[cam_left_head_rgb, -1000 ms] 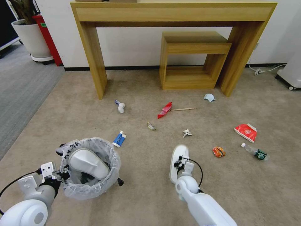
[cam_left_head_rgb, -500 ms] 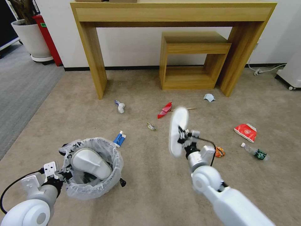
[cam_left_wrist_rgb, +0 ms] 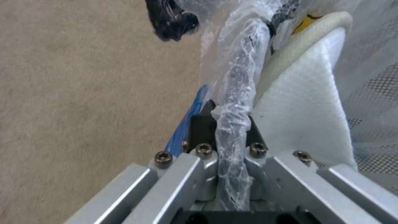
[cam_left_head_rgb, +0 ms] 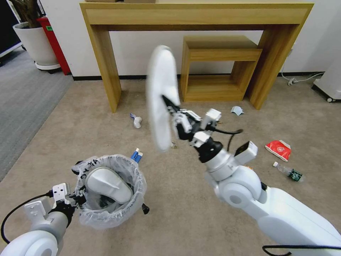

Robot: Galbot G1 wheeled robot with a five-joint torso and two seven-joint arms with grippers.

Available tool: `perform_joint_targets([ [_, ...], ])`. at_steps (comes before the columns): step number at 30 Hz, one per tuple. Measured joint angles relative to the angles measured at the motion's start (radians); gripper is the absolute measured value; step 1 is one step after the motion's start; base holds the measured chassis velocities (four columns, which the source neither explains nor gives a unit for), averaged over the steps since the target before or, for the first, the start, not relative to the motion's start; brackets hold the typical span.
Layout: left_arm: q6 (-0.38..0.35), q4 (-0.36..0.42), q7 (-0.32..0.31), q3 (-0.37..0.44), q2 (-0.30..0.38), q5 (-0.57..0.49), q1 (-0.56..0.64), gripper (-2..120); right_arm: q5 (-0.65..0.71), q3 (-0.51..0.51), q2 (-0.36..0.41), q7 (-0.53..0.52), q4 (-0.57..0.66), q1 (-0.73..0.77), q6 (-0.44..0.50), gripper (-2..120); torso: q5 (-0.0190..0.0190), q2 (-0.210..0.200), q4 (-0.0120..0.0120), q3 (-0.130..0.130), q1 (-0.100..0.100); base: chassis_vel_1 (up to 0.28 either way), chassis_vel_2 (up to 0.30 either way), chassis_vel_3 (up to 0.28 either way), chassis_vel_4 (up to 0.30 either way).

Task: Pick up the trash bin and place the garbage on the floor into it.

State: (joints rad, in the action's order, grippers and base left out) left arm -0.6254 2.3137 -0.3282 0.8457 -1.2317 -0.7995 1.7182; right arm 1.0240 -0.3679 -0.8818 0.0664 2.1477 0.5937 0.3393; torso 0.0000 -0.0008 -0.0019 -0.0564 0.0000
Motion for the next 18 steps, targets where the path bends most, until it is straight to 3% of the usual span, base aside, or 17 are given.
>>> perform_joint_targets([
  [5,-0.002,0.029,0.0,0.007,-0.03,0.006,0.018,1,-0.016,-0.119,-0.037,0.058,-0.071,-0.072,0.025,0,-0.0001,0.0,-0.0001,0.0,0.0,0.0,0.0,0.0,0.0],
  [9,-0.003,0.038,0.0,0.012,-0.045,0.01,0.024,1,-0.07,-0.232,-0.1,0.085,-0.205,-0.12,0.053,0,-0.0002,0.0,-0.0001,0.0,0.0,0.0,0.0,0.0,0.0],
  [18,-0.003,0.043,0.001,0.017,-0.046,0.006,0.022,1,-0.139,-0.344,-0.186,0.093,-0.32,-0.138,0.082,0,-0.0002,0.0,-0.0002,0.0,0.0,0.0,0.0,0.0,0.0],
])
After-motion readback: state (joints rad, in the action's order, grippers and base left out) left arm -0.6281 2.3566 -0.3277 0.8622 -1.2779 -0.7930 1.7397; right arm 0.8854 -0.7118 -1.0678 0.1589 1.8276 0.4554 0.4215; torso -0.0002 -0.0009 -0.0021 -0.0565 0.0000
